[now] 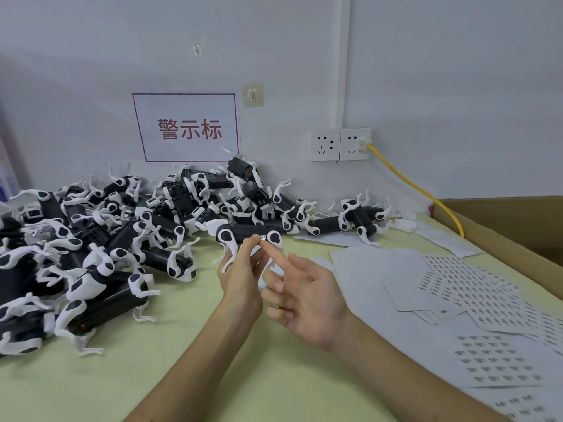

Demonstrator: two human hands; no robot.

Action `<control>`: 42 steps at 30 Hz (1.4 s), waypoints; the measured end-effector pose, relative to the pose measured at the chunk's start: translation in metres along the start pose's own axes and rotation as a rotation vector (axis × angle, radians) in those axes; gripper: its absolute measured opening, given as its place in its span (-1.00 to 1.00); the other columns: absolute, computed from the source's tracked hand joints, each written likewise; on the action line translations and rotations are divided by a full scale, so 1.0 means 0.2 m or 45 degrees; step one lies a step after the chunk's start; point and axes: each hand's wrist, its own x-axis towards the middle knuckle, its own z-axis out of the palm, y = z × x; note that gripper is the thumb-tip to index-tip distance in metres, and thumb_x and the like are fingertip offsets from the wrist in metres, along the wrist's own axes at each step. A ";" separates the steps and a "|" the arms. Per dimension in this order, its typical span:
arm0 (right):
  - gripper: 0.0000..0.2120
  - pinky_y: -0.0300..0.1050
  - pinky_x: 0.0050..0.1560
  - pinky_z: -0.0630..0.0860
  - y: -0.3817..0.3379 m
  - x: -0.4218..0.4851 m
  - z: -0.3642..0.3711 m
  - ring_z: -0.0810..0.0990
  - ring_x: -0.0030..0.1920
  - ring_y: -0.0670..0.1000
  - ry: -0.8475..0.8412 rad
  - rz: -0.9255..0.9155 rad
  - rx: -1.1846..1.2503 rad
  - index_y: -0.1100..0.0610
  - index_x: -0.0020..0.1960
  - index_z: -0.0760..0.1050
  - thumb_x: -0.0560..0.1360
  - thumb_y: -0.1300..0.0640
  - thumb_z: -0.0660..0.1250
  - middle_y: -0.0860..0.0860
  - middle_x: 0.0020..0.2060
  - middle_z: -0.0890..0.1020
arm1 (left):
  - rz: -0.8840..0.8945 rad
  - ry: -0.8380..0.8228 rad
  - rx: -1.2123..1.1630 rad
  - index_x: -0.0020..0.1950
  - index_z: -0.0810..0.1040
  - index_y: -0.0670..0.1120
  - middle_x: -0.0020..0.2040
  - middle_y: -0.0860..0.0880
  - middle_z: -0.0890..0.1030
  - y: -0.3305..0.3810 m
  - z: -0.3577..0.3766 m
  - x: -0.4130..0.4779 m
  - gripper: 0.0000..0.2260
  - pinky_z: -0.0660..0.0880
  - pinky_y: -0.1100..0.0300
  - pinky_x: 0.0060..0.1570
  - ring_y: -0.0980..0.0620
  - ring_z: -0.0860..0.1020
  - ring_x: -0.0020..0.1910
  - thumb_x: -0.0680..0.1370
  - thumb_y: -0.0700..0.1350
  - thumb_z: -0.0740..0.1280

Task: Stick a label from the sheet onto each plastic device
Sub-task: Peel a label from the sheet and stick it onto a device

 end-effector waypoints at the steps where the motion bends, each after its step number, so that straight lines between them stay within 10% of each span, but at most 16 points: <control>1: -0.50 -0.19 -0.41 0.17 0.00 0.00 0.00 0.17 -0.39 -0.03 0.003 -0.005 -0.006 -0.03 0.49 0.39 0.56 -0.03 0.21 0.02 -0.33 0.35 | 0.011 0.008 0.000 0.01 0.49 -0.08 -0.24 -0.06 0.73 0.00 0.00 0.00 -0.78 0.54 0.08 -0.05 0.02 0.68 -0.25 0.51 -0.09 0.49; 18: -0.49 -0.18 -0.40 0.16 -0.01 0.00 0.01 0.14 -0.37 -0.02 0.017 -0.015 0.013 0.01 0.48 0.41 0.55 -0.04 0.20 0.03 -0.33 0.36 | 0.017 0.032 0.005 0.06 0.48 -0.10 -0.32 -0.02 0.68 0.00 0.00 0.00 -0.74 0.54 -0.02 0.23 0.08 0.66 -0.30 0.49 -0.10 0.50; 31: -0.47 -0.17 -0.39 0.12 -0.06 0.00 0.00 0.20 -0.43 -0.03 0.179 -0.152 -0.072 0.13 0.41 0.48 0.48 -0.02 0.23 0.03 -0.37 0.38 | -0.005 -0.040 -0.150 -0.17 0.49 -0.07 -0.20 0.01 0.57 0.04 -0.01 0.03 -0.84 0.56 0.32 -0.34 0.11 0.62 -0.22 0.60 -0.16 0.37; 35: -0.50 -0.15 -0.36 0.07 -0.12 -0.01 -0.01 0.18 -0.44 -0.02 0.307 -0.274 -0.048 0.16 0.33 0.53 0.44 -0.01 0.26 0.03 -0.39 0.36 | 0.006 -0.146 -0.092 -0.16 0.51 -0.04 -0.21 0.04 0.60 0.02 0.00 0.01 -0.85 0.51 0.20 -0.09 0.11 0.62 -0.21 0.60 -0.10 0.38; 42: -0.55 -0.17 -0.42 0.11 -0.14 -0.02 0.00 0.16 -0.44 -0.02 0.381 -0.331 -0.071 0.18 0.27 0.54 0.46 0.00 0.23 0.03 -0.40 0.34 | 0.158 -0.183 0.050 -0.21 0.57 -0.10 -0.27 -0.02 0.72 0.01 0.02 -0.02 -0.83 0.57 0.28 -0.33 0.12 0.70 -0.29 0.59 -0.19 0.42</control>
